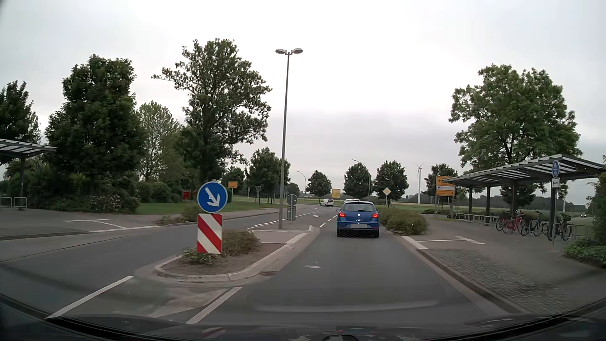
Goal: Follow the waypoints while adhering to traffic rules and regulations
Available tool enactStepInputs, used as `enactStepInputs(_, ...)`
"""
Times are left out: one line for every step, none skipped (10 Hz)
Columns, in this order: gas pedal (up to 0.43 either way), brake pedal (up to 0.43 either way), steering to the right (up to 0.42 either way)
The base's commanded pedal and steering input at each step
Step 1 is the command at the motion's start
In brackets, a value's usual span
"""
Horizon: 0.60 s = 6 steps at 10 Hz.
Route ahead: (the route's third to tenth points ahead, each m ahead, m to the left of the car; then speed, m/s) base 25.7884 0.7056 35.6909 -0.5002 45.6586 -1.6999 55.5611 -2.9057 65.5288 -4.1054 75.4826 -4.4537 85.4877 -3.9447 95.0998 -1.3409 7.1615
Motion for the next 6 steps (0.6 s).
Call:
enactStepInputs(0.177,0.0,0.099)
enactStepInputs(0.177,0.0,0.096)
enactStepInputs(0.189,0.0,0.088)
enactStepInputs(0.189,0.0,0.079)
enactStepInputs(0.189,0.0,0.073)
enactStepInputs(0.189,0.0,0.063)
